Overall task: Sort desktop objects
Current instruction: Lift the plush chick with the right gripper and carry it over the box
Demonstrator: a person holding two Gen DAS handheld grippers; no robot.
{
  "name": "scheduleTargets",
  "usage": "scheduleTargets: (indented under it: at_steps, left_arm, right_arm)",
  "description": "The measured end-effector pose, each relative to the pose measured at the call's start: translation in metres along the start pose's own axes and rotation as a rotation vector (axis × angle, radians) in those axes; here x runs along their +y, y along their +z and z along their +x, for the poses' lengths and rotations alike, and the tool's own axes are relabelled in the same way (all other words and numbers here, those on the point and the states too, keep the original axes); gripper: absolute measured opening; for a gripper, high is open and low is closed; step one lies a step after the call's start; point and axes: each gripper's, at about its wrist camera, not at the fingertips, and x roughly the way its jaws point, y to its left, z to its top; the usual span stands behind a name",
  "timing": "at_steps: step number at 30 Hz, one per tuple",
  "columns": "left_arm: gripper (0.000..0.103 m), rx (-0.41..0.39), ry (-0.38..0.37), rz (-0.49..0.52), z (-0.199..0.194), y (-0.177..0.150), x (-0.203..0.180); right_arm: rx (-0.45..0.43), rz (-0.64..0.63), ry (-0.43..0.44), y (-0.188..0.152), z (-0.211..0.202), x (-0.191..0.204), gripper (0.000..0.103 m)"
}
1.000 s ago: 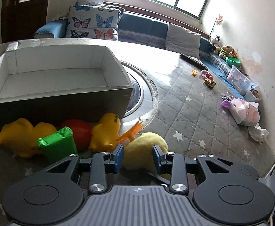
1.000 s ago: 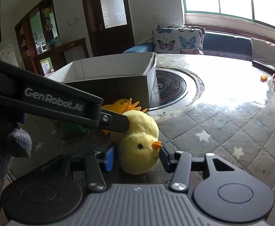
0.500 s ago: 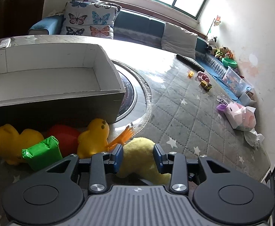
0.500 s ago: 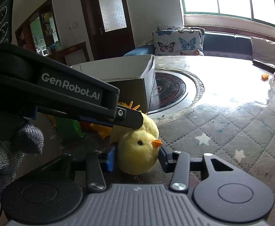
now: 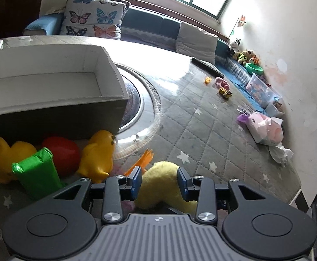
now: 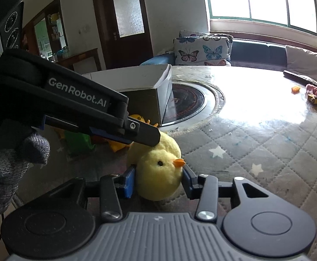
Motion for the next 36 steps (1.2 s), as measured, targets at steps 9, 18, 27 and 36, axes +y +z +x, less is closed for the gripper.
scheduleTargets:
  at_steps: [9, 18, 27, 36]
  left_arm:
    - [0.039, 0.021, -0.049, -0.041, 0.006, 0.0, 0.009]
    - [0.044, 0.028, -0.085, -0.042, 0.011, -0.002, 0.014]
    - [0.043, 0.024, -0.083, -0.038, 0.005, -0.009, 0.011]
    - [0.043, 0.013, -0.064, -0.018, 0.002, -0.015, 0.006]
  right_arm:
    - [-0.001, 0.008, 0.018, 0.005, 0.009, -0.001, 0.053]
    - [0.003, 0.011, 0.025, 0.003, 0.007, -0.001, 0.049]
    - [0.009, 0.004, 0.01, -0.002, 0.002, 0.005, 0.046]
    - [0.015, 0.001, -0.003, -0.006, 0.001, 0.009, 0.046]
